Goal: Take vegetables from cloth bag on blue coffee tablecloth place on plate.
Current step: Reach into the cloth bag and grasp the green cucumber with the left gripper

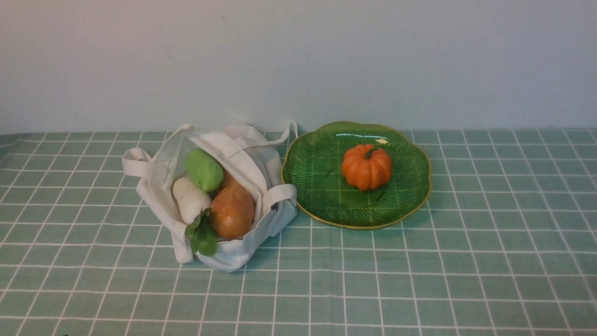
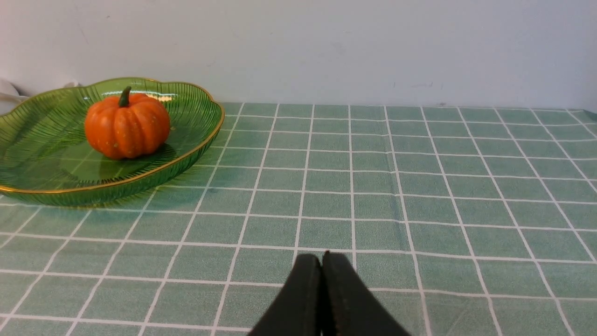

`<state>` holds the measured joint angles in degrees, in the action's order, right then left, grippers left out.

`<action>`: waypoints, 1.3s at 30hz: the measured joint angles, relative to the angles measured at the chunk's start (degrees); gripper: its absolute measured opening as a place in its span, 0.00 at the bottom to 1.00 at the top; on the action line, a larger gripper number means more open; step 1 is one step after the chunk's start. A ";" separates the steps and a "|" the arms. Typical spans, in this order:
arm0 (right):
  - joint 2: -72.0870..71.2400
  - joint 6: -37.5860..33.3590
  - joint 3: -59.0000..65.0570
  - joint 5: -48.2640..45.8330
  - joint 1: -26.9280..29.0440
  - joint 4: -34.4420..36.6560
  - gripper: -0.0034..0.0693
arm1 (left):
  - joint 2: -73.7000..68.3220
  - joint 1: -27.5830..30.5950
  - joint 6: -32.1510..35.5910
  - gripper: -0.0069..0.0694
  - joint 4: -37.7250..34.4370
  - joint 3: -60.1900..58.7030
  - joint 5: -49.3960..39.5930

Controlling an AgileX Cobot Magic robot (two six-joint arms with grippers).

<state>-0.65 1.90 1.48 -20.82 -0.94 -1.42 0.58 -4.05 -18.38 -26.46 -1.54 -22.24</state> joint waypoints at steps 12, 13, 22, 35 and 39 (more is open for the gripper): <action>0.00 0.00 0.00 0.00 0.00 0.00 0.02 | 0.00 0.00 -3.22 0.08 -24.73 0.00 0.47; 0.00 0.00 0.00 0.00 0.00 0.00 0.02 | 0.00 0.00 -2.29 0.08 -25.33 0.00 0.47; 0.00 0.00 0.00 0.00 0.00 0.00 0.02 | -12.16 -0.05 9.94 0.08 -19.33 16.50 -12.98; 0.00 0.00 0.00 0.00 0.00 0.00 0.02 | -62.17 -0.05 19.38 0.14 6.92 49.55 -35.45; 0.00 0.00 0.00 0.00 0.00 0.00 0.02 | -73.81 -0.05 19.43 0.28 7.72 57.68 -34.39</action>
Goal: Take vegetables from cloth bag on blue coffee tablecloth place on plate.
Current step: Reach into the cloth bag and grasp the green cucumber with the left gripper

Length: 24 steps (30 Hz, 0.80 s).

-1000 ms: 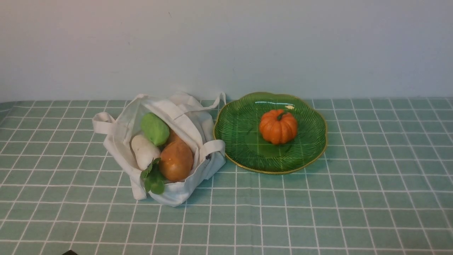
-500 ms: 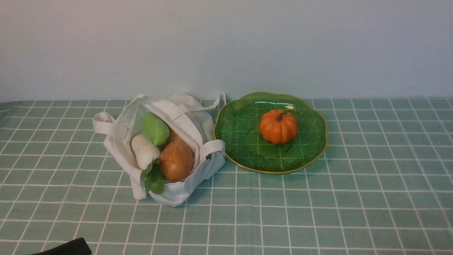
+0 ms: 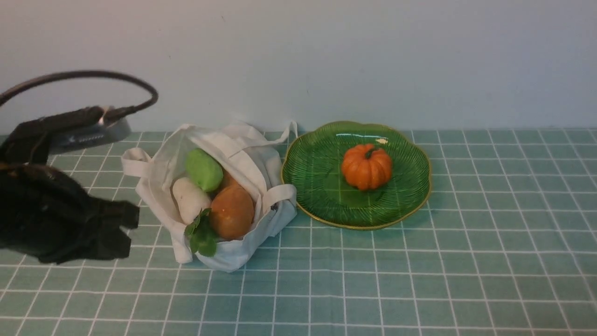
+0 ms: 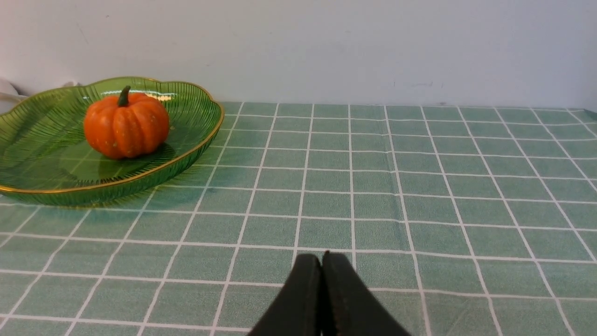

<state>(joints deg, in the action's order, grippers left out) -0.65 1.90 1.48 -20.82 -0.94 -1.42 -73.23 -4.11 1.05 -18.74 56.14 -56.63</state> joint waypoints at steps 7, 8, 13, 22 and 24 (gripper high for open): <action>0.00 0.00 0.00 0.00 0.00 0.00 0.02 | -15.19 0.00 0.16 0.63 -0.59 11.79 2.88; 0.00 0.00 0.00 0.00 0.00 0.00 0.02 | -15.19 0.00 0.17 0.63 -0.67 12.07 2.95; 0.00 0.00 0.00 0.00 0.00 0.00 0.02 | -24.56 0.00 3.27 0.79 -4.54 19.47 3.29; 0.00 0.00 0.00 0.00 0.00 0.00 0.02 | -36.30 0.00 4.49 0.80 -5.64 28.66 5.88; 0.00 0.00 0.00 0.00 0.00 0.00 0.02 | -38.42 0.00 4.49 0.80 -6.87 29.35 6.31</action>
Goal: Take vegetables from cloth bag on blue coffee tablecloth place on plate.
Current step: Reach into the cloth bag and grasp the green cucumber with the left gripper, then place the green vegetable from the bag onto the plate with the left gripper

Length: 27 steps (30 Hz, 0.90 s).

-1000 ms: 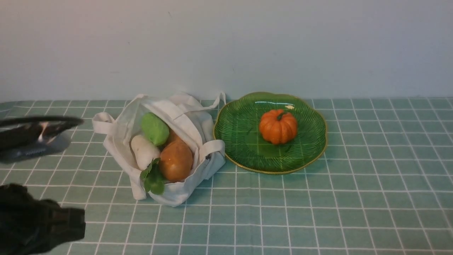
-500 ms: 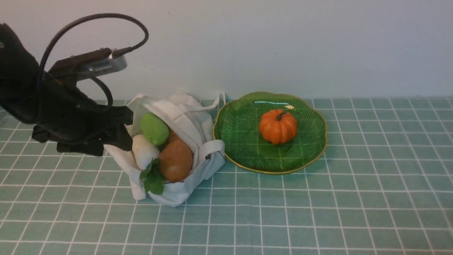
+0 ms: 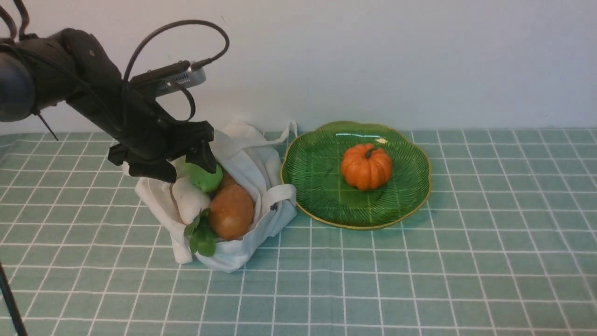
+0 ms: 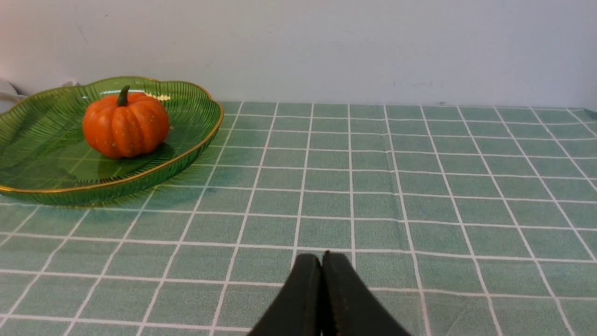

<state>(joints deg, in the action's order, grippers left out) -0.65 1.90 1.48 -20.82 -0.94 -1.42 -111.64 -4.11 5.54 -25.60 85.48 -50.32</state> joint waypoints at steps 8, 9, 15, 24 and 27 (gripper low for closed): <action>0.00 0.00 0.00 0.00 0.00 0.00 0.02 | -4.87 0.00 3.39 0.79 -8.09 0.48 2.86; 0.00 0.00 0.00 0.00 0.00 0.00 0.02 | -5.00 0.00 3.72 0.77 -8.52 0.48 3.02; 0.00 0.00 0.00 0.00 0.00 0.00 0.02 | -5.54 0.00 4.49 0.62 -9.74 0.62 3.72; 0.00 0.00 0.00 0.00 0.00 0.00 0.02 | 1.07 2.32 1.38 0.62 3.40 0.40 -9.14; 0.00 0.00 0.00 0.00 0.00 0.00 0.02 | 5.03 2.97 -0.46 0.62 8.08 0.40 -15.27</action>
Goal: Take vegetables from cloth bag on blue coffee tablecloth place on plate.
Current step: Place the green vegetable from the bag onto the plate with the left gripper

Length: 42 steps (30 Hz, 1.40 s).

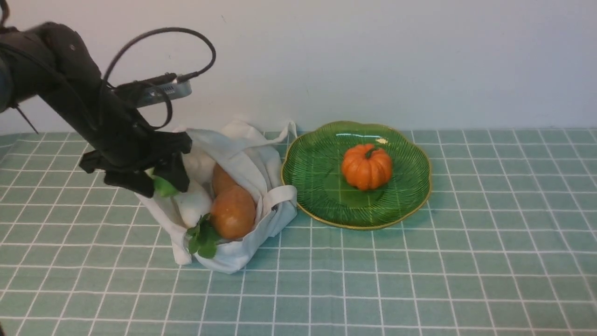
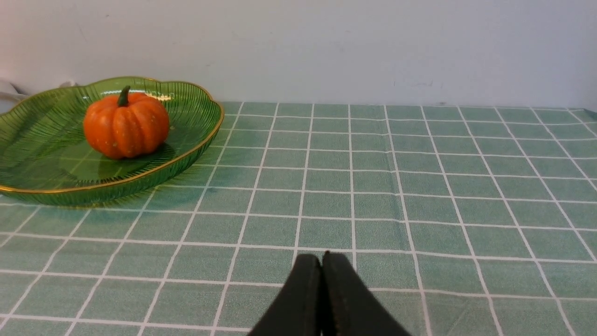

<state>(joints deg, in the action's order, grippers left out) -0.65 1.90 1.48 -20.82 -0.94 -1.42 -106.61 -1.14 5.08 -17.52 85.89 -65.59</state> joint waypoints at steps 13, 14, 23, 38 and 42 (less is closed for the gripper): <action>0.00 0.00 0.00 0.00 0.00 0.00 0.02 | 7.93 -9.51 -0.16 0.62 -8.96 1.93 0.21; 0.00 0.00 0.00 0.00 0.00 0.00 0.02 | 7.10 -11.77 0.07 0.62 -9.08 3.02 1.05; 0.00 0.00 0.00 0.00 0.00 0.00 0.02 | -9.75 -24.51 -0.12 0.62 -2.70 23.08 8.00; 0.00 0.00 0.00 0.00 0.00 0.00 0.02 | -26.62 -26.20 -10.37 0.80 5.71 35.34 10.26; 0.00 0.00 0.00 0.00 0.00 0.00 0.02 | -26.98 -26.20 -10.37 0.95 4.97 35.34 10.26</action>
<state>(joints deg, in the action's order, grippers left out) -0.65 1.90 1.48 -20.82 -0.94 -1.42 -133.59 -27.34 -5.30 -12.55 121.23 -55.33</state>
